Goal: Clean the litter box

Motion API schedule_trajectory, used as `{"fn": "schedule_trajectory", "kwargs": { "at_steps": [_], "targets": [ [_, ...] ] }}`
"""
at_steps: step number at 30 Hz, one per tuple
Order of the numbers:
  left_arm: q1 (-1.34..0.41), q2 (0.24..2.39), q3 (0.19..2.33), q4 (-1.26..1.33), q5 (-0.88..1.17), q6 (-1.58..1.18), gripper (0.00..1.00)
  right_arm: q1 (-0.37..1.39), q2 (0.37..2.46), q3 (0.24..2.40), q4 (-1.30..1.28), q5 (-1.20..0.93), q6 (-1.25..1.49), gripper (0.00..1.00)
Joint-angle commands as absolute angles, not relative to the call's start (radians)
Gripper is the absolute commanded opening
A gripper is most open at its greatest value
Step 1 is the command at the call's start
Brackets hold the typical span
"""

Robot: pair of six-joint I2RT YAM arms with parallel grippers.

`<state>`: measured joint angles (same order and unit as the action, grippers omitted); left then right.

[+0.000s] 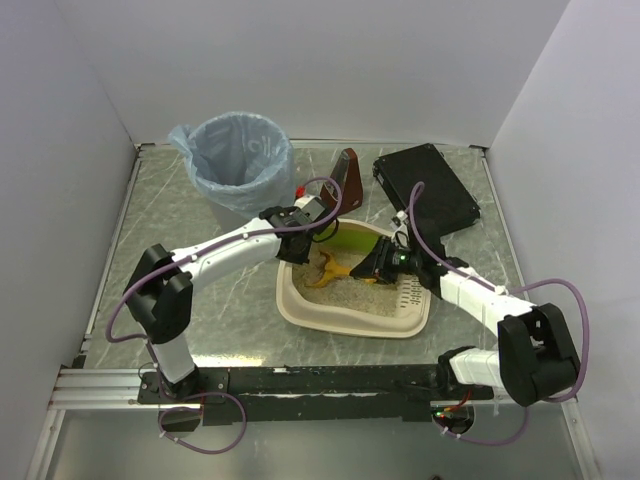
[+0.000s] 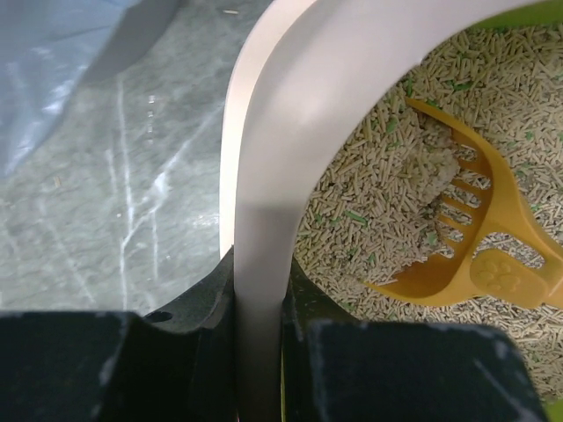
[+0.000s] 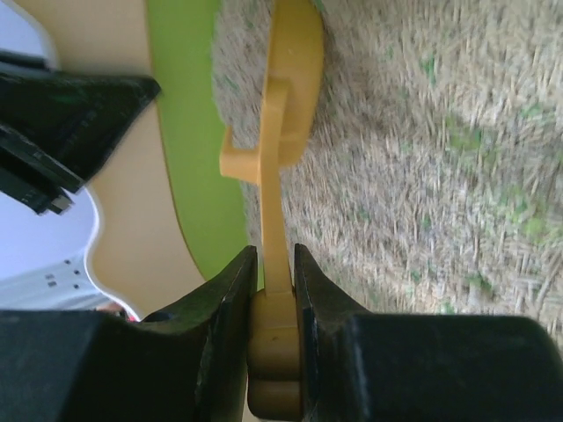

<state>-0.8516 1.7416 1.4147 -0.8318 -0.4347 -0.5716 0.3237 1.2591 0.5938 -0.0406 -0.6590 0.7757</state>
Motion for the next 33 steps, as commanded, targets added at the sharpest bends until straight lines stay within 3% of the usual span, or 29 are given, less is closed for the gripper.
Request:
{"fn": "schedule_trajectory", "kwargs": {
  "at_steps": [1, 18, 28, 33],
  "targets": [
    [-0.939, 1.595, 1.559, -0.62, -0.347, -0.67, 0.01, 0.348, 1.221, 0.531, 0.298, -0.618, 0.867, 0.0],
    [-0.884, 1.471, 1.364, -0.646, -0.453, -0.744, 0.01, 0.16, 0.967, 0.387, 0.402, -0.779, 0.94, 0.0],
    [-0.856, 1.488, 1.327, -0.646, -0.431, -0.755, 0.01, 0.071, 0.976, 0.296, 0.725, -0.907, 1.124, 0.0],
    [-0.839, 1.493, 1.307, -0.64, -0.428, -0.744, 0.01, 0.019, 0.922, 0.293, 0.674, -0.934, 1.106, 0.0]
  ]
}}
